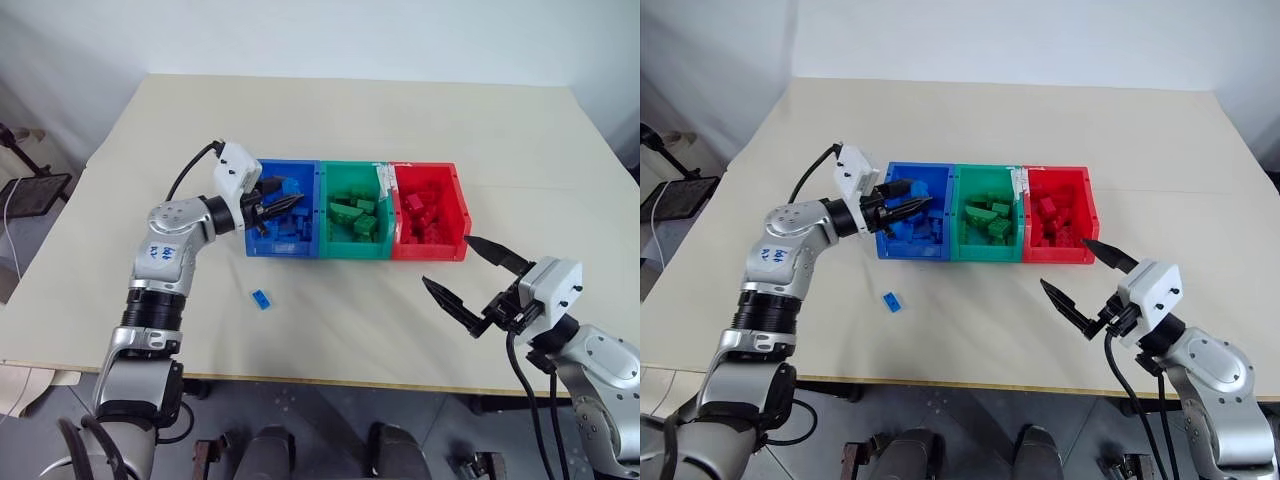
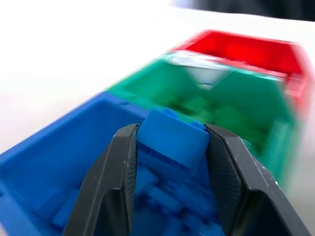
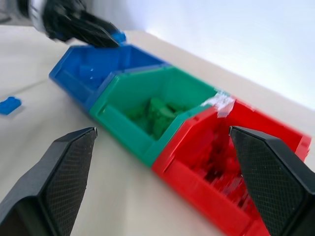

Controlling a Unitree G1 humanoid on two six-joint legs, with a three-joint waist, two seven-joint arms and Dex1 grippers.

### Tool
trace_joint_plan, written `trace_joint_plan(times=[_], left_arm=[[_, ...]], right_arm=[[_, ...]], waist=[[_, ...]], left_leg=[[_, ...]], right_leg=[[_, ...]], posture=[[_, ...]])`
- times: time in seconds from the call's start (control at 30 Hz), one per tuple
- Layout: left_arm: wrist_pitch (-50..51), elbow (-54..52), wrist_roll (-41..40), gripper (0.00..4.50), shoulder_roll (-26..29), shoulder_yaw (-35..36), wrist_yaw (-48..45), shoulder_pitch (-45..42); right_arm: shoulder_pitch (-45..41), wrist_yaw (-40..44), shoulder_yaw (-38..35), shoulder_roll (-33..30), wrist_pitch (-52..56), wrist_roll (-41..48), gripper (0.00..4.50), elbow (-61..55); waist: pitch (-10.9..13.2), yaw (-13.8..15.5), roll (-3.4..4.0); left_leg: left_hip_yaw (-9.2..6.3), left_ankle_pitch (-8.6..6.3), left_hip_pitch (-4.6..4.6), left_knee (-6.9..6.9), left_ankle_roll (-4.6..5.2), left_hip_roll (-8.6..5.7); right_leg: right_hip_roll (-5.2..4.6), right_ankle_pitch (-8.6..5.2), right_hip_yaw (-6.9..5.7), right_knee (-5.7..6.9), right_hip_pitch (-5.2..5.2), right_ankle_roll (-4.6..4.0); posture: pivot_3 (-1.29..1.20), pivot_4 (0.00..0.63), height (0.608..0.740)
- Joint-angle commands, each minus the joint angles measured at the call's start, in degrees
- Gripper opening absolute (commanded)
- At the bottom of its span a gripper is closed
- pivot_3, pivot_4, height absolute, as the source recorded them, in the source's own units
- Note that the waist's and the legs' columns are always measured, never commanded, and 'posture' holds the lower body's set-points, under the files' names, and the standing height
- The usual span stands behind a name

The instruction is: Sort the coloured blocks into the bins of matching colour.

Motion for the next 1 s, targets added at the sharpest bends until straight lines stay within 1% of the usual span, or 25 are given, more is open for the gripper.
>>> trace_joint_plan(times=[0.03,0.13,0.23,0.33,0.37,0.4,0.57,0.67,0.73,0.8,0.87,0.93,1.0], left_arm=[[0.2,0.6,0.8,2.65,0.1,1.1,3.3,-1.4],[0.3,-1.7,-0.8,3.59,0.6,1.7,2.0,-0.4],[-1.8,-4.9,-2.1,4.49,2.0,2.6,-0.3,1.7],[-4.4,-8.8,-5.3,4.49,7.7,6.0,-7.1,7.7],[-6.8,-8.7,-6.3,4.49,10.7,7.7,-10.4,10.6],[-8.3,-8.8,-6.9,4.49,12.5,8.8,-12.4,12.6],[-10.9,-5.8,-10.8,4.49,22.8,16.2,-21.6,23.8],[-12.3,-3.5,-11.0,4.49,26.8,18.9,-24.2,28.2],[-15.4,-2.7,-10.4,4.49,27.7,19.7,-24.5,29.6],[-16.7,-4.6,-10.4,4.49,27.9,19.1,-26.2,31.2],[-14.8,-7.0,-11.3,4.49,28.2,18.0,-28.3,32.6],[-9.6,-11.1,-13.3,4.49,29.0,16.0,-31.7,34.7],[-11.9,-15.1,-9.7,4.49,26.2,10.2,-31.0,33.6]], right_arm=[[-1.3,0.0,0.5,-0.4,-0.2,0.0,4.50,-0.2],[-2.1,1.0,0.8,-0.9,-0.4,-0.1,4.50,0.8],[-2.7,2.0,0.7,-1.3,-0.8,0.1,4.50,1.9],[-3.8,4.3,1.4,-1.9,-1.1,0.3,4.50,3.5],[-4.5,5.4,2.2,-2.2,-1.1,0.3,4.50,4.0],[-4.8,6.2,2.5,-2.5,-1.2,0.4,4.50,4.4],[-8.2,13.6,7.1,-5.6,-1.6,-0.3,4.50,7.5],[-11.2,17.0,9.8,-6.3,-1.5,-0.2,4.50,9.5],[-13.0,18.7,11.3,-6.3,-1.3,-0.2,4.50,10.5],[-14.5,20.0,12.4,-6.0,-1.0,0.2,4.50,11.4],[-15.3,20.8,12.9,-6.0,-0.8,0.3,4.50,12.0],[-15.5,21.8,13.0,-6.1,-0.8,0.6,4.50,12.2],[-15.2,22.9,13.2,-6.5,-1.4,0.0,4.50,12.9]], waist=[[0.0,-0.3,0.00],[0.0,-0.4,0.00],[0.0,-0.4,0.00],[0.0,-1.1,0.00],[0.0,-1.5,0.01],[0.0,-2.1,0.01],[0.0,-2.7,0.01],[0.0,-2.3,0.01],[0.0,-1.9,0.00],[0.0,-1.3,0.00],[0.0,-1.1,-0.01],[0.0,-1.2,-0.01],[0.0,-1.2,-0.01]], left_leg=[[0.01,0.00,0.00,-0.01,0.00,0.00],[0.01,0.00,0.00,-0.02,0.00,0.00],[0.01,0.00,-0.01,-0.02,0.00,0.00],[0.02,0.00,0.03,-0.04,0.00,0.01],[0.02,0.00,0.03,-0.05,0.00,0.02],[0.02,0.00,0.05,-0.09,-0.01,0.04],[0.02,0.00,0.06,-0.11,-0.01,0.06],[-0.01,0.00,0.03,-0.10,-0.01,0.06],[-0.01,0.00,0.03,-0.07,-0.01,0.06],[-0.01,0.00,0.02,-0.06,-0.01,0.05],[-0.01,0.00,0.01,-0.05,-0.01,0.05],[-0.01,0.00,0.00,-0.05,-0.01,0.05],[0.00,0.00,0.01,-0.07,-0.01,0.06]], right_leg=[[0.00,0.00,0.00,0.00,-0.01,0.00],[0.00,0.00,0.00,0.00,-0.02,0.00],[0.00,0.00,0.00,-0.01,-0.02,0.00],[0.00,0.00,0.01,-0.01,-0.02,0.00],[0.00,0.00,0.01,0.00,-0.02,0.00],[0.01,0.00,0.01,-0.01,-0.03,0.00],[0.00,-0.01,0.00,0.00,-0.05,-0.01],[0.00,-0.01,-0.01,0.02,-0.04,-0.01],[0.00,-0.01,-0.01,0.01,-0.04,-0.01],[-0.01,0.00,-0.02,0.01,-0.04,-0.01],[-0.01,0.00,-0.02,0.01,-0.04,-0.01],[-0.01,0.00,-0.02,0.02,-0.04,-0.01],[0.00,0.00,-0.02,0.02,-0.04,-0.01]], posture=[[0.00,0.150,0.740],[0.00,0.150,0.740],[0.00,0.150,0.740],[0.00,0.150,0.740],[0.00,0.150,0.740],[0.00,0.150,0.740],[0.00,0.150,0.740],[0.00,0.150,0.740],[0.00,0.150,0.740],[0.00,0.150,0.740],[0.00,0.150,0.740],[0.00,0.150,0.740],[0.00,0.150,0.740]])
